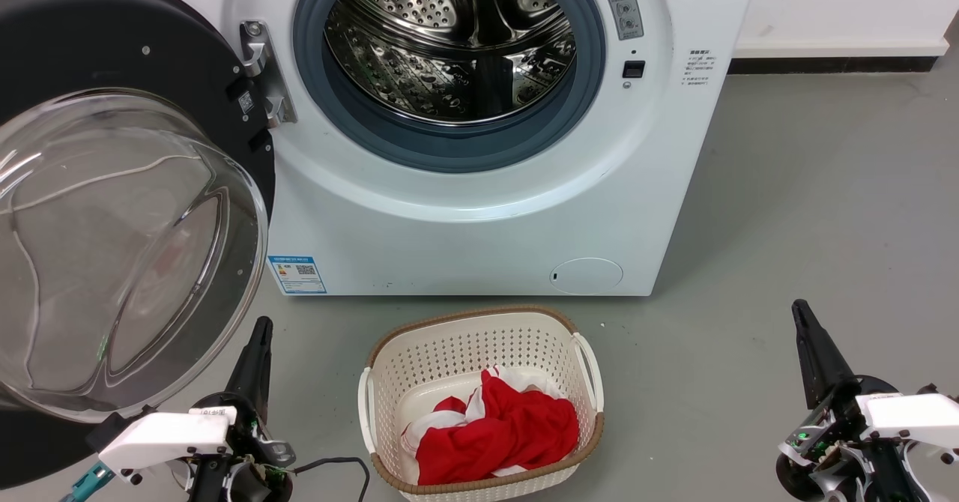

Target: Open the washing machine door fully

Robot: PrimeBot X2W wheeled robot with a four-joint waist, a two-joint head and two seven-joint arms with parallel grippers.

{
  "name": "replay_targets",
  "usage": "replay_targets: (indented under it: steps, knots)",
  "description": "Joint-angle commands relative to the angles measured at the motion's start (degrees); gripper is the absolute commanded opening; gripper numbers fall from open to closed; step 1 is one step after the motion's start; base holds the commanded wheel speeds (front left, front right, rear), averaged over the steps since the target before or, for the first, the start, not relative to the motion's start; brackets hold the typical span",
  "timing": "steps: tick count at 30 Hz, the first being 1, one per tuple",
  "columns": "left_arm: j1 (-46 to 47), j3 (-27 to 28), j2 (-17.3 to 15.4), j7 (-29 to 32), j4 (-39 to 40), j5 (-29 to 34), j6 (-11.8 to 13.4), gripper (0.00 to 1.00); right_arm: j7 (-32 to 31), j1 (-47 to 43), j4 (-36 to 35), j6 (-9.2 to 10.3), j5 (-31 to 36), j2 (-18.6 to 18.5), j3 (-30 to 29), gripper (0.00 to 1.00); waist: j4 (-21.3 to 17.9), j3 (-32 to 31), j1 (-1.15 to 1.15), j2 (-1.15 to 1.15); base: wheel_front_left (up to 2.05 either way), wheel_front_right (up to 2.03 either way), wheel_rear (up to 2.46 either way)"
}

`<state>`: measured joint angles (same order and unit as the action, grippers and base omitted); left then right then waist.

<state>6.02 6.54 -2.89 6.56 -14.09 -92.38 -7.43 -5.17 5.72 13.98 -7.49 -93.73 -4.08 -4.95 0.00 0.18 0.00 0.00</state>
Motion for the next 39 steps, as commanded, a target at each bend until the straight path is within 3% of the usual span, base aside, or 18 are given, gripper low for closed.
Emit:
replay_targets:
  steps: [1,39]
  knots:
    - [0.4,0.17,0.08,0.17,-0.05,-0.05,-0.2,0.0,-0.34,0.7,0.08,0.0,0.13,0.15,-0.12,0.0,0.0,0.0,0.0,0.0,0.0,0.0,0.0]
    - [0.4,0.15,0.08,0.15,-0.04,-0.06,-0.2,0.0,-0.8,0.7,0.12,0.01,0.67,0.57,-0.73,0.0,0.0,0.0,0.0,0.0,0.0,0.0,0.0]
